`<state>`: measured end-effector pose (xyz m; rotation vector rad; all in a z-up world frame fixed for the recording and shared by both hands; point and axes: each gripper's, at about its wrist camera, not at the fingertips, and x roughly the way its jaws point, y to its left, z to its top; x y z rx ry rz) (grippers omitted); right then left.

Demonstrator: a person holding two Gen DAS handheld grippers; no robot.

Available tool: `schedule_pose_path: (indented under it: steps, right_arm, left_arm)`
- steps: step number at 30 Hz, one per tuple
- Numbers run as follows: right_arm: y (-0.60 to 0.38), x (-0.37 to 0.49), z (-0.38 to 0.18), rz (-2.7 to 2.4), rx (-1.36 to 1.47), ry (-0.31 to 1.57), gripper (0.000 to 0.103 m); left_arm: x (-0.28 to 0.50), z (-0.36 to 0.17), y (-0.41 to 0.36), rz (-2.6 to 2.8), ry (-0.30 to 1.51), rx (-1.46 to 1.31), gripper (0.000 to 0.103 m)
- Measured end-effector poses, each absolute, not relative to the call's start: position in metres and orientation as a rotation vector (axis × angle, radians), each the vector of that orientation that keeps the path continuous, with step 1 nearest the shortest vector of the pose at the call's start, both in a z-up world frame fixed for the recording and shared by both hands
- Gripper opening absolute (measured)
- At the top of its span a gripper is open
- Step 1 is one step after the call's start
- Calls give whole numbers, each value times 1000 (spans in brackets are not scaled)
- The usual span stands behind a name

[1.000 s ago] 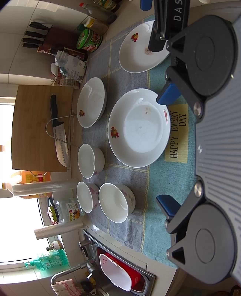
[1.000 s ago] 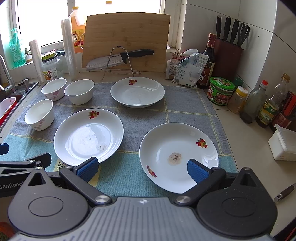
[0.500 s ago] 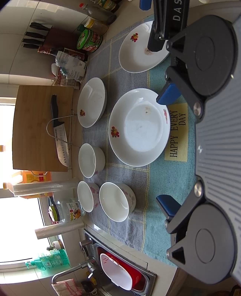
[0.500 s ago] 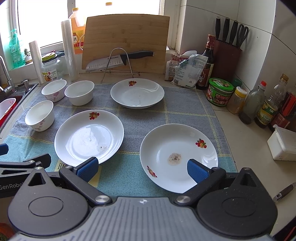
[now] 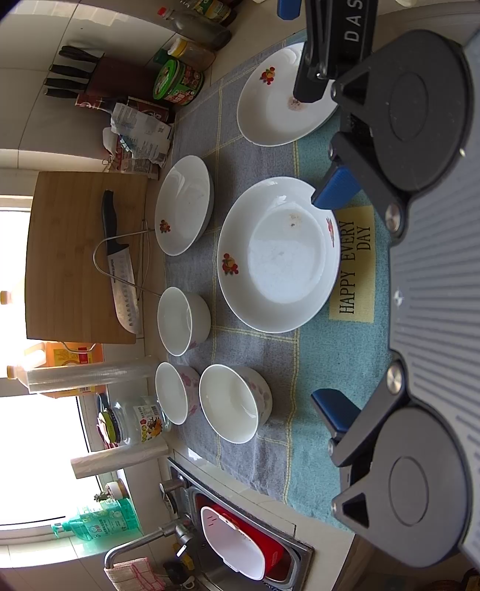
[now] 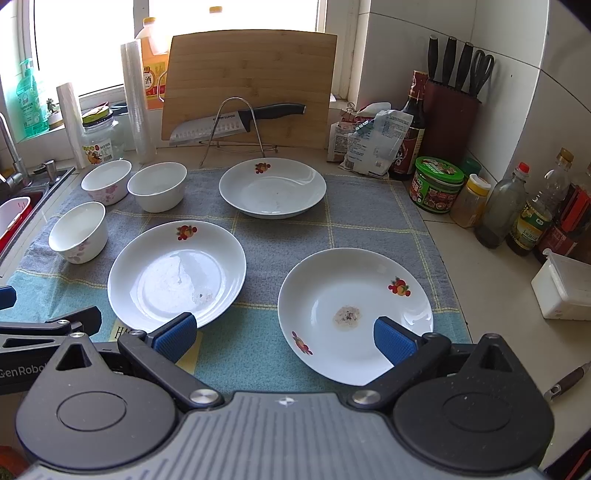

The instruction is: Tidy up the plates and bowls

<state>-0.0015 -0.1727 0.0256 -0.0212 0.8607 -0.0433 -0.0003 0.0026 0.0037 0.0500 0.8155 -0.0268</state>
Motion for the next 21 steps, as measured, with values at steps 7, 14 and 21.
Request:
schedule_pose_path:
  steps: [7, 14, 21]
  right_arm:
    - [-173, -1, 26, -44, -23, 860, 103]
    - [-172, -1, 26, -47, -25, 859, 103]
    - [-170, 0, 27, -53, -31, 856, 103]
  left_arm:
    - [0, 6, 3, -29, 816, 53, 102]
    - [0, 6, 2, -28, 816, 53, 102]
    - [4, 7, 5, -40, 815, 53, 102]
